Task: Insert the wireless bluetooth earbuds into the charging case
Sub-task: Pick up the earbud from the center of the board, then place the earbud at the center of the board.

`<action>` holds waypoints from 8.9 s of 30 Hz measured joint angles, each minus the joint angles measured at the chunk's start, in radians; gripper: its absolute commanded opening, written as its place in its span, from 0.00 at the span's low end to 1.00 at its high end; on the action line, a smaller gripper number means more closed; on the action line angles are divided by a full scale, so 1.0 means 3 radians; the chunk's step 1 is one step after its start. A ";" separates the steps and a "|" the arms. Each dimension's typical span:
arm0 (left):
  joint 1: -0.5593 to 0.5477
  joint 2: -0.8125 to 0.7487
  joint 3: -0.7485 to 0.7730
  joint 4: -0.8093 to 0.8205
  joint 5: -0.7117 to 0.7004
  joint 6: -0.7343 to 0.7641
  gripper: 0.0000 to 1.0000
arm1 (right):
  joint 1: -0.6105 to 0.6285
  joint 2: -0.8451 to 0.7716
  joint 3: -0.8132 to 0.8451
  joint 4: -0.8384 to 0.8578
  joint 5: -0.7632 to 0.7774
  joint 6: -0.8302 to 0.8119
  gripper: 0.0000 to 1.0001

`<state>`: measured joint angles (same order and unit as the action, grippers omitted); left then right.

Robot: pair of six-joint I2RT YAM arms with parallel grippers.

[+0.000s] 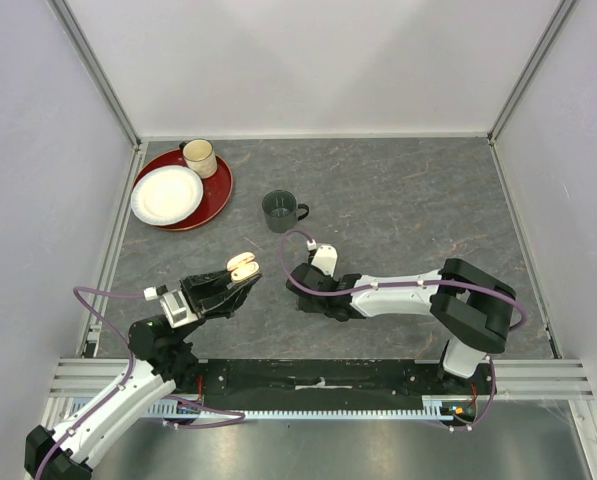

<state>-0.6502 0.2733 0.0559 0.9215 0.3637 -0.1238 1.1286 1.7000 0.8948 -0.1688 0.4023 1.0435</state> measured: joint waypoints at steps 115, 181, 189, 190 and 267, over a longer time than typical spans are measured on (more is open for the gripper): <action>0.0000 0.0276 -0.0010 0.0128 -0.0076 -0.0003 0.02 | -0.0328 -0.0554 -0.0467 -0.0697 0.0554 0.0242 0.39; 0.0000 0.0590 -0.0010 0.0284 -0.0086 -0.0005 0.02 | 0.0542 -0.2296 -0.1834 0.3324 0.1766 -0.1817 0.00; 0.0000 0.0717 -0.0010 0.0364 -0.0085 -0.0005 0.02 | 0.0631 -0.1939 -0.1909 0.4612 0.1311 -0.2608 0.00; 0.0000 0.0731 -0.0010 0.0378 -0.0085 -0.0005 0.02 | 0.0652 -0.1876 -0.1909 0.4681 0.1236 -0.2710 0.00; 0.0000 0.0787 -0.0010 0.0523 -0.0072 -0.0183 0.02 | -0.0549 -0.1645 -0.1111 -0.0486 0.0174 -0.0108 0.00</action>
<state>-0.6502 0.5095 0.0528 1.0782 0.3420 -0.1787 0.9638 1.2064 0.5613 -0.3145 0.4545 1.0111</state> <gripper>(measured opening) 0.343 0.250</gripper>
